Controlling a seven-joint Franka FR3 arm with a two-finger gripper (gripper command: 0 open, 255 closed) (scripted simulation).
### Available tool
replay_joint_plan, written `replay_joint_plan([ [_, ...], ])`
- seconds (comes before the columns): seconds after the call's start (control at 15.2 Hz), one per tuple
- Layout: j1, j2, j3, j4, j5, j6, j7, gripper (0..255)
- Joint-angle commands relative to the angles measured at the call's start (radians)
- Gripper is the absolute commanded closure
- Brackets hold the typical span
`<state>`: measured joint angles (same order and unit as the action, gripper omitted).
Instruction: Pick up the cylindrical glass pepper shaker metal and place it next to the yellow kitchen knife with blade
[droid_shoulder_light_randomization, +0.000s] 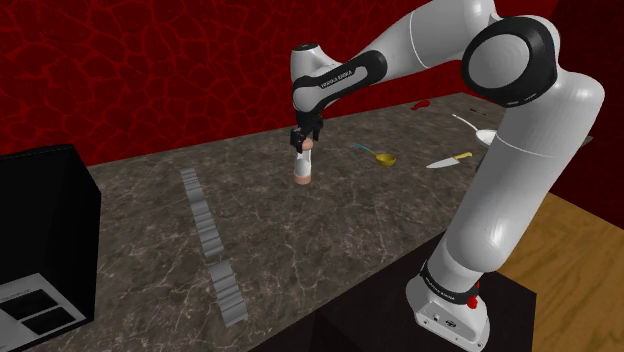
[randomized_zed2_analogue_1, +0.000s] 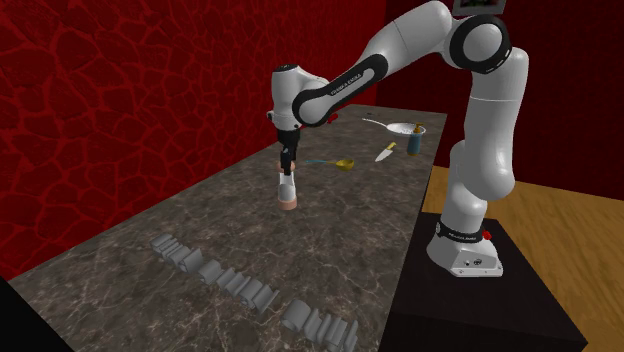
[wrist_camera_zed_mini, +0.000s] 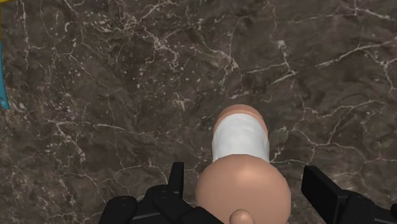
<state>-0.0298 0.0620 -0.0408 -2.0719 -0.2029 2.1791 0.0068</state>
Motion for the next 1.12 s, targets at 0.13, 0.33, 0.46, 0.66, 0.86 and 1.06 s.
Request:
replay_joint_plan([
  [0.13,0.000,0.000,0.000,0.000,0.000,0.000,0.000,255],
  [0.33,0.000,0.000,0.000,0.000,0.000,0.000,0.000,255],
  [0.46,0.000,0.000,0.000,0.000,0.000,0.000,0.000,255],
  [0.66,0.000,0.000,0.000,0.000,0.000,0.000,0.001,255],
  [0.86,0.001,-0.011,0.001,0.014,0.003,-0.025,-0.005,255],
  [1.06,0.001,-0.026,0.001,0.038,0.007,-0.062,-0.012,255],
])
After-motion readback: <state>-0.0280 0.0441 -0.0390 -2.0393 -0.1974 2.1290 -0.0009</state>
